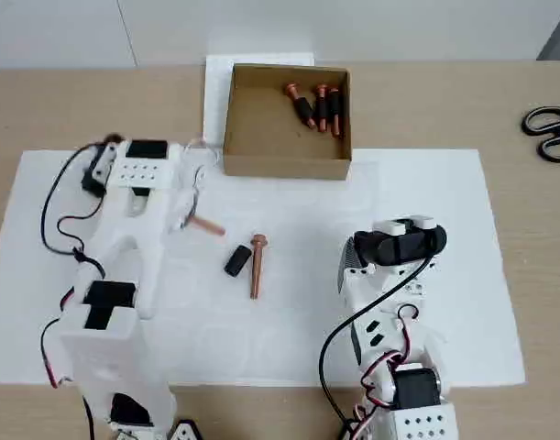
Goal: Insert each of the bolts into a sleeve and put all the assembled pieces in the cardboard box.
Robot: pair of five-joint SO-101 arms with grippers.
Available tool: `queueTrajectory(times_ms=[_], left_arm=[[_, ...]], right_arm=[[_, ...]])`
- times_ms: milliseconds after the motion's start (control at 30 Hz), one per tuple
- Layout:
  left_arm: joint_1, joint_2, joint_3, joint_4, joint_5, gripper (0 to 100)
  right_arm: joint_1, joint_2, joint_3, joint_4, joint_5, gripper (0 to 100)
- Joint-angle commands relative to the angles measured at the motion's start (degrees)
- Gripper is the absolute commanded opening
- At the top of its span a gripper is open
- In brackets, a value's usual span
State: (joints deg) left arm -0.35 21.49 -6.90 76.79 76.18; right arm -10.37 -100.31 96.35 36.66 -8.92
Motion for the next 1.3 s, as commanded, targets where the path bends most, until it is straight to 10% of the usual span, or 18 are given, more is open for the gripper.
queueTrajectory(times_ms=[0, 533, 900, 1267], left_arm=[[-0.1, -1.1, -7.9, -0.4, 0.3, 1], [9.2, -2.3, -46.5, 21.6, -13.0, 1], [21.0, -23.6, -25.5, 23.3, -21.0, 1], [23.7, -35.9, -2.1, -12.3, -39.8, 1]], right_arm=[[0.7, -1.2, 0.2, 0.1, -0.2, 0.5], [-6.2, -1.7, 0.2, -5.3, -0.1, 0.6], [-6.9, -1.7, 0.2, -23.6, 6.9, 0.6], [-6.9, -1.7, 0.2, -24.0, 9.7, 0.6]])
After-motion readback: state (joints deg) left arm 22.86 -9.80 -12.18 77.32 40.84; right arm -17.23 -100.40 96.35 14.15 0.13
